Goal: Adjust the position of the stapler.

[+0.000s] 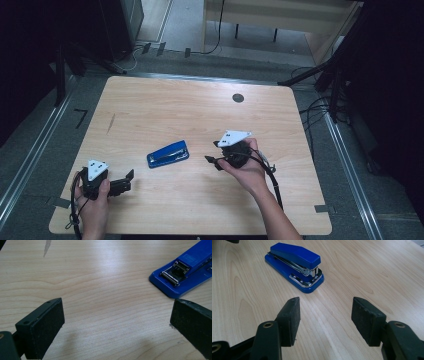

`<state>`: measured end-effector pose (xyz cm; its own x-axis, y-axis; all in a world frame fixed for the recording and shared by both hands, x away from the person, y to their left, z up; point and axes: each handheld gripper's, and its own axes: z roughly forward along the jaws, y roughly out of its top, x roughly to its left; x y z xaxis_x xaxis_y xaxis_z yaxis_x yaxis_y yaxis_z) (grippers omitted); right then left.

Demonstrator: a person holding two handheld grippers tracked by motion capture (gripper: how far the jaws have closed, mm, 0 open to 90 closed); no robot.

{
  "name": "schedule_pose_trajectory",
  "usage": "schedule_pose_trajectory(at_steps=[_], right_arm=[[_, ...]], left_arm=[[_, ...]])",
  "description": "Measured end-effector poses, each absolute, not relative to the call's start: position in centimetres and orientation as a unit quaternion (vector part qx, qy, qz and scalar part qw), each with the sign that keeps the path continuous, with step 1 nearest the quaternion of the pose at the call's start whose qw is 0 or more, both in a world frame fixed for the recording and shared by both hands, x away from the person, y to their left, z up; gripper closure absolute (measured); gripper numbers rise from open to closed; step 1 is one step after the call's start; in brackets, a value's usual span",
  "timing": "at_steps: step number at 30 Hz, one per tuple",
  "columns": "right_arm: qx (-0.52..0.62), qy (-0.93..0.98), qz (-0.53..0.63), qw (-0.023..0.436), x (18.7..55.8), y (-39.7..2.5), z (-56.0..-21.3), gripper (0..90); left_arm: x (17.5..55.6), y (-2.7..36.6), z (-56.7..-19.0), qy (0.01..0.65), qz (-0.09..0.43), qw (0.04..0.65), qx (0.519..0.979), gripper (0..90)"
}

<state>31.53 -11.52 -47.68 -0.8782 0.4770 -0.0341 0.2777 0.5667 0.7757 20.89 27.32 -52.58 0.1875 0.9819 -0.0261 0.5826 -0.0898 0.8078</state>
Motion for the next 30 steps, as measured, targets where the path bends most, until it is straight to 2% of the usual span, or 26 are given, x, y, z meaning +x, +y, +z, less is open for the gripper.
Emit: schedule_pose_trajectory(at_steps=[30], right_arm=[[0.160, 0.908, 0.373, 0.101, 34.8, -5.5, -48.4, 40.6]], left_arm=[[21.0, 27.3, -52.6, 0.577, 0.275, 0.359, 0.680, 0.0]])
